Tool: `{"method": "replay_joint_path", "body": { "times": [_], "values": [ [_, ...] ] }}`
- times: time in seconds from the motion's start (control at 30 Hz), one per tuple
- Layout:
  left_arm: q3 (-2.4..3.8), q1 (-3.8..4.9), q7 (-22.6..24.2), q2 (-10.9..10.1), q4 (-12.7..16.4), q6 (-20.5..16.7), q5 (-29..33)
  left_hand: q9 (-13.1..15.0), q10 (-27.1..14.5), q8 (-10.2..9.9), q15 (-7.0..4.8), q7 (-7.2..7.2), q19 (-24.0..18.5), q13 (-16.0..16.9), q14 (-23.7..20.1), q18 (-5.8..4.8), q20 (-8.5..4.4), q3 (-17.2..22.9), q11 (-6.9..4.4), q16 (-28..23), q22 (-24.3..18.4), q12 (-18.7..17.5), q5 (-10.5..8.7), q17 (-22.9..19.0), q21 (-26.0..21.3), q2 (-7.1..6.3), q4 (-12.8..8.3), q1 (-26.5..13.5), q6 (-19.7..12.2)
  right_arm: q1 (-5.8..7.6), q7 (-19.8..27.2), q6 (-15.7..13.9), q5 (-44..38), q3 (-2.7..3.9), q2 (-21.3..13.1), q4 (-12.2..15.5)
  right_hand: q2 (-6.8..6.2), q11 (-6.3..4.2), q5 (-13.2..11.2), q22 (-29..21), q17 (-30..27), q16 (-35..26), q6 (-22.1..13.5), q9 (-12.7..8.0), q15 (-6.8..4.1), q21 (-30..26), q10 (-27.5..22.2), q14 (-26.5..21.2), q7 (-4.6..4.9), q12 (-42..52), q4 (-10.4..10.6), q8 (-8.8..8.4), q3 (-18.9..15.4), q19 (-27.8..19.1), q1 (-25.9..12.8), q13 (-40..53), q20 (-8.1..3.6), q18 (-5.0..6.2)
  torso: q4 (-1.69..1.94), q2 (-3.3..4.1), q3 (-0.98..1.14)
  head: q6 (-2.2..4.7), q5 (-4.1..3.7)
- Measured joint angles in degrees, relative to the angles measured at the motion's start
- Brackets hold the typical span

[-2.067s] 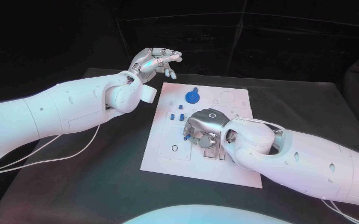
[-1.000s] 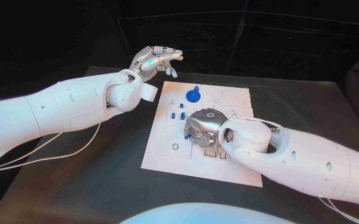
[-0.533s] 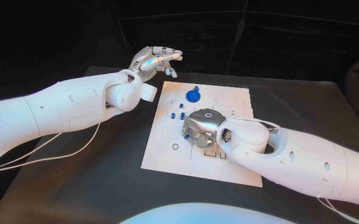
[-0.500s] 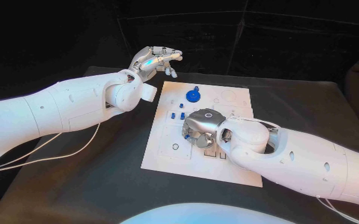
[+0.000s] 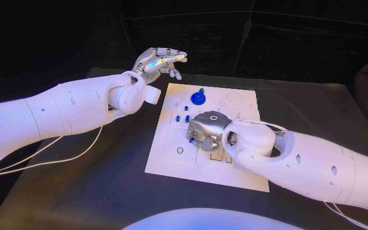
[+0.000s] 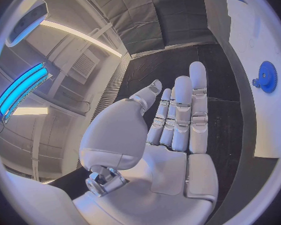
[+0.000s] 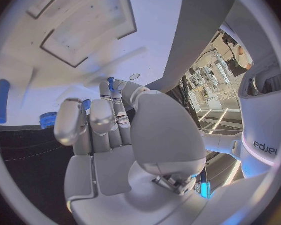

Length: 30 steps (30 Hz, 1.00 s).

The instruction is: Assemble the parts on the task board

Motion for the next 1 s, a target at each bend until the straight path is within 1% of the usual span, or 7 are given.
{"method": "replay_joint_path", "body": {
  "times": [0.23, 0.47, 0.63, 0.77, 0.8, 0.93, 1.0],
  "values": [
    [0.00, 0.03, -0.3, 0.0, 0.1, 0.3, 0.0, 0.0, 0.0, 0.0, 0.00, 0.21, 0.0, 0.0, 0.0, 0.00, 0.00, 0.0, 0.00, 0.0, 0.0, 0.0, 0.00, 0.0, 0.0, 0.00, 0.0, 0.0, -0.2, 0.01, 0.1, -0.1, 0.1, -0.01, 0.2, -0.6, -0.44, 0.76, 0.0, -0.6, -0.8, 0.0, -1.4, -0.3, 0.35, -0.1, -1.6, 0.1, 0.50, -1.2, 0.0, -0.38, -0.3, -0.4, -0.8, -0.1, 0.36, 0.00, -0.01, 0.00, 0.00, -0.07, -0.08],
    [0.00, 0.06, -0.6, -0.1, 0.1, 0.5, 0.0, 0.0, 0.0, 0.0, 0.00, 0.21, 0.0, 0.0, 0.0, 0.00, 0.00, 0.0, 0.00, 0.0, 0.0, 0.0, 0.00, 0.0, 0.0, 0.00, 0.0, 0.0, -0.2, -0.02, 0.3, -0.1, 0.2, -0.04, 0.5, -0.8, -0.71, 1.02, 0.0, -0.8, -1.1, 0.0, -1.7, -0.3, 0.43, -0.3, -1.9, 0.0, 0.77, -1.3, 0.1, -0.38, -0.5, -0.4, -1.1, -0.1, 0.42, 0.00, -0.01, 0.00, -0.01, -0.13, -0.08],
    [0.00, 0.06, -0.8, -0.1, 0.1, 0.6, 0.0, 0.0, 0.0, 0.0, 0.00, 0.21, 0.0, 0.0, 0.0, 0.00, 0.00, 0.0, 0.00, 0.0, 0.0, 0.0, 0.00, 0.0, 0.0, 0.00, 0.0, 0.0, -0.2, -0.02, 0.5, -0.2, 0.4, -0.05, 0.6, -0.8, -0.70, 0.80, -0.3, -0.8, -1.1, 0.0, -1.9, -0.3, 0.42, -0.3, -2.1, 0.0, 0.58, -1.3, 0.1, -0.37, -0.5, -0.6, -1.1, -0.1, 0.63, 0.00, -0.02, 0.00, -0.01, -0.16, -0.05],
    [0.00, 0.07, -0.9, 0.0, 0.0, 0.7, 0.0, 0.0, 0.0, 0.0, 0.00, 0.21, 0.0, 0.0, 0.0, 0.00, 0.00, 0.0, 0.00, 0.0, 0.0, 0.0, 0.00, 0.0, 0.0, -0.02, 0.0, 0.0, -0.2, -0.02, 0.8, -0.4, 0.7, -0.05, 0.6, -0.8, -0.25, 0.78, -0.3, -0.7, -1.0, 0.0, -1.9, -0.3, 0.42, -0.3, -2.0, 0.0, 0.58, -1.3, 0.4, -0.37, -0.7, -0.6, -1.5, 0.0, 0.63, 0.00, -0.01, -0.01, 0.01, -0.17, -0.02],
    [0.00, 0.07, -1.0, 0.0, 0.0, 0.7, 0.0, 0.0, 0.0, -0.1, 0.00, 0.21, 0.0, 0.0, 0.0, 0.00, 0.00, 0.0, 0.03, 0.0, 0.0, 0.0, 0.00, 0.0, 0.0, -0.16, 0.0, -0.2, -0.2, -0.02, 0.9, -0.5, 0.8, -0.05, 0.6, -0.8, -0.25, 0.45, -0.3, -0.6, -0.9, 0.0, -1.8, -0.3, 0.42, -0.3, -1.6, 0.0, 0.55, -1.1, 0.4, -0.18, -0.7, -0.6, -1.5, 0.1, 0.63, 0.00, -0.02, -0.02, 0.02, -0.19, 0.01],
    [0.00, 0.07, -1.1, 0.0, -0.1, 0.8, 0.0, 0.0, -0.2, -0.2, 0.00, 0.21, 0.0, 0.0, 0.0, 0.00, 0.00, 0.0, 0.21, 0.0, -0.1, 0.0, 0.00, -0.1, 0.0, -0.23, 0.0, -0.2, -0.2, -0.03, 1.2, -0.8, 1.1, -0.05, 0.7, -0.8, -0.25, 0.52, -0.3, -0.4, -0.8, 0.0, -1.6, -0.2, 0.42, -0.3, -1.1, 0.0, 0.33, -0.9, 0.4, 0.01, -0.7, -0.6, -1.5, 0.1, 0.62, 0.00, -0.02, -0.02, 0.04, -0.21, 0.05],
    [0.00, 0.07, -1.2, 0.0, -0.1, 0.9, 0.0, 0.0, -0.2, -0.2, 0.00, 0.21, 0.0, 0.0, 0.0, 0.00, 0.00, 0.0, 0.21, 0.0, -0.1, 0.0, 0.00, -0.1, 0.0, -0.23, 0.0, -0.2, -0.2, -0.03, 1.3, -0.9, 1.2, -0.05, 0.7, -0.8, -0.68, 0.88, -0.9, -0.7, -1.2, 0.0, -1.9, -0.2, 0.44, -0.5, -1.6, 0.0, 0.63, -1.1, 0.6, -0.09, -1.0, -0.8, -1.9, 0.1, 0.52, 0.00, -0.02, -0.02, 0.04, -0.21, 0.07]
  ]
}}
